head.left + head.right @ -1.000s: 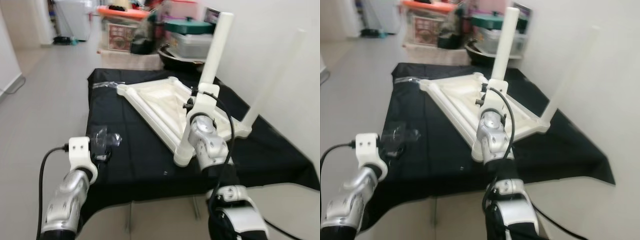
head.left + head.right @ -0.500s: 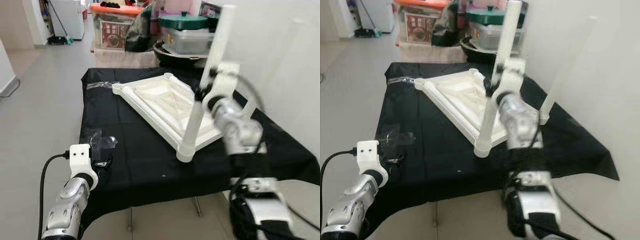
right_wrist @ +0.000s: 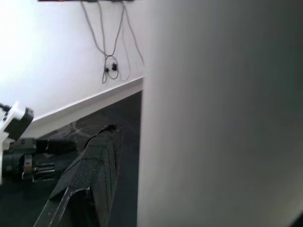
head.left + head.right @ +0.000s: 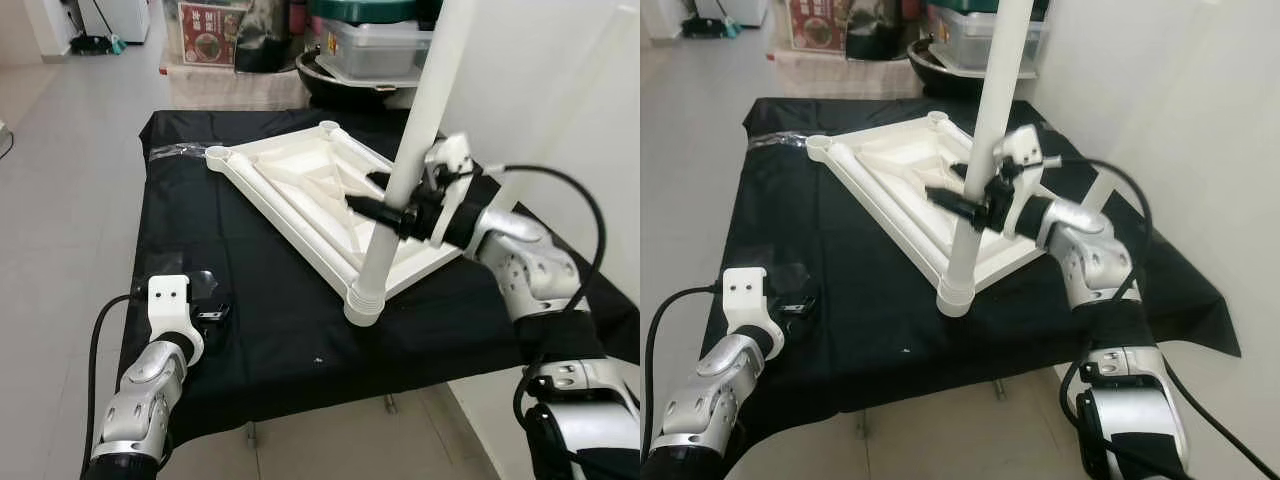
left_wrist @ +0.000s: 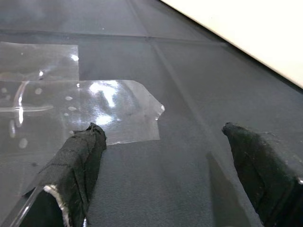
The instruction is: Building children table
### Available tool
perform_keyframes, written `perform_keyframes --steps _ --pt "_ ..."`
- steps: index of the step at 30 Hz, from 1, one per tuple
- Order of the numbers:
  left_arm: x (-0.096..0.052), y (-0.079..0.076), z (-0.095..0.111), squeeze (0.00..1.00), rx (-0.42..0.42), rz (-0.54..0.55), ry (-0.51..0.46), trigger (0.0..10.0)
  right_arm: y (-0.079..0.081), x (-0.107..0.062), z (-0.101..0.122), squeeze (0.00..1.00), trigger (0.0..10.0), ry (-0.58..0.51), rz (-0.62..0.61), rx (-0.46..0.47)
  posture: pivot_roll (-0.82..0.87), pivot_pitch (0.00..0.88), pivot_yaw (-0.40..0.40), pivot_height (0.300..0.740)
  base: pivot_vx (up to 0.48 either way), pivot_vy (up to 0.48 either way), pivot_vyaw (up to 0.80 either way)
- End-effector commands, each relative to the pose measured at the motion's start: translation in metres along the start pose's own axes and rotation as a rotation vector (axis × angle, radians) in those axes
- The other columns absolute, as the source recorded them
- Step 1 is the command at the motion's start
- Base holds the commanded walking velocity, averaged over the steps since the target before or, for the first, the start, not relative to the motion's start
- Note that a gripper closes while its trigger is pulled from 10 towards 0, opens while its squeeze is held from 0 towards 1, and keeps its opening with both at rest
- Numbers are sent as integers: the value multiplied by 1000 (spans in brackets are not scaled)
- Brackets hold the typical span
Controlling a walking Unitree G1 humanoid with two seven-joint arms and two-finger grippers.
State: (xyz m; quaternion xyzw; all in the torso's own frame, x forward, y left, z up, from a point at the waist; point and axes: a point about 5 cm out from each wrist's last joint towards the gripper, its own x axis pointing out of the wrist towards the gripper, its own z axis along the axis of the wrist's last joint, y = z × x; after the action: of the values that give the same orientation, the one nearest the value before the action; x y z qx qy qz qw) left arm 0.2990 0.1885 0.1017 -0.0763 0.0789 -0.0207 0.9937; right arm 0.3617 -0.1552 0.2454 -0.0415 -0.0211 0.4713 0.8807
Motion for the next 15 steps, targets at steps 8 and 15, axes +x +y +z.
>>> perform_keyframes --steps 8,15 --pt "-2 4 -7 0 14 17 28 10000 -1 19 -14 0 0 71 61 -24 95 0 -154 740 0 0 0" --pt "-3 3 -10 0 12 16 36 10000 -20 23 -27 0 0 131 -326 29 91 0 -151 740 0 0 0"
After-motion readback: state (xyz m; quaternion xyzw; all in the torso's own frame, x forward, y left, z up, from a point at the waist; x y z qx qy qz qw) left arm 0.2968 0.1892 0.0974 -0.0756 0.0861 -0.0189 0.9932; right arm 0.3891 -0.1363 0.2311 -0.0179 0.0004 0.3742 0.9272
